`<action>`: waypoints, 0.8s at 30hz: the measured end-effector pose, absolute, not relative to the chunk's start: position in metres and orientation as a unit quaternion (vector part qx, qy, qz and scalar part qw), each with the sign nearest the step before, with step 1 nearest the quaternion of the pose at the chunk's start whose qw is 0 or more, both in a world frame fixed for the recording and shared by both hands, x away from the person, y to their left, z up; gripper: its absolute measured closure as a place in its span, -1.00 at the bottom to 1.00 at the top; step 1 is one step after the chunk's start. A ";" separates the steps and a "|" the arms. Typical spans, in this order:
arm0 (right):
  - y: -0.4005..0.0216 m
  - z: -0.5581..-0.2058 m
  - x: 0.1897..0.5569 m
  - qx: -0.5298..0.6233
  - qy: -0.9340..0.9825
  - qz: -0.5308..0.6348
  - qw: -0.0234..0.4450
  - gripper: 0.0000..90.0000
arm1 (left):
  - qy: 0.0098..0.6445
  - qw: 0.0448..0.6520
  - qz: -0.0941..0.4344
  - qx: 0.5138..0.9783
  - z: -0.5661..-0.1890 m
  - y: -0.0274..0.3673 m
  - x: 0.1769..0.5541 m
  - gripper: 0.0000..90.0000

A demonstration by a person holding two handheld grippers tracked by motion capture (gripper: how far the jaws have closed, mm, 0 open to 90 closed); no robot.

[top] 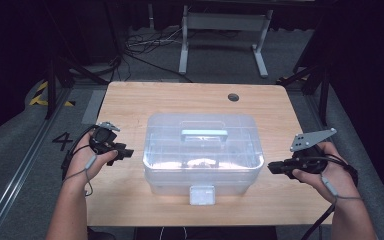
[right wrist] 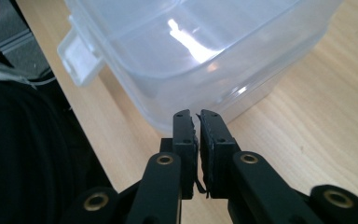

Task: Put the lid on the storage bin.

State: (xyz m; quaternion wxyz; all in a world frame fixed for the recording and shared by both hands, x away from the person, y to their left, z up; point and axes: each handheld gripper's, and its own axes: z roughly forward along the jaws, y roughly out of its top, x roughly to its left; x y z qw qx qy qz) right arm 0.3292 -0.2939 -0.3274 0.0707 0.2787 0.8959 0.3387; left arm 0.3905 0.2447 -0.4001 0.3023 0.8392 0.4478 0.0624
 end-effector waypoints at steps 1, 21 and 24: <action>-0.296 -0.326 0.329 0.279 0.892 0.348 0.073 0.92 | 0.448 0.302 0.062 0.839 -0.400 0.245 0.391 0.27; -0.320 -0.319 0.344 0.337 0.803 0.467 0.152 0.54 | 0.455 0.310 0.075 0.831 -0.401 0.248 0.388 0.20; -0.323 -0.322 0.350 0.349 0.794 0.470 0.165 0.41 | 0.460 0.314 0.075 0.827 -0.403 0.250 0.386 0.19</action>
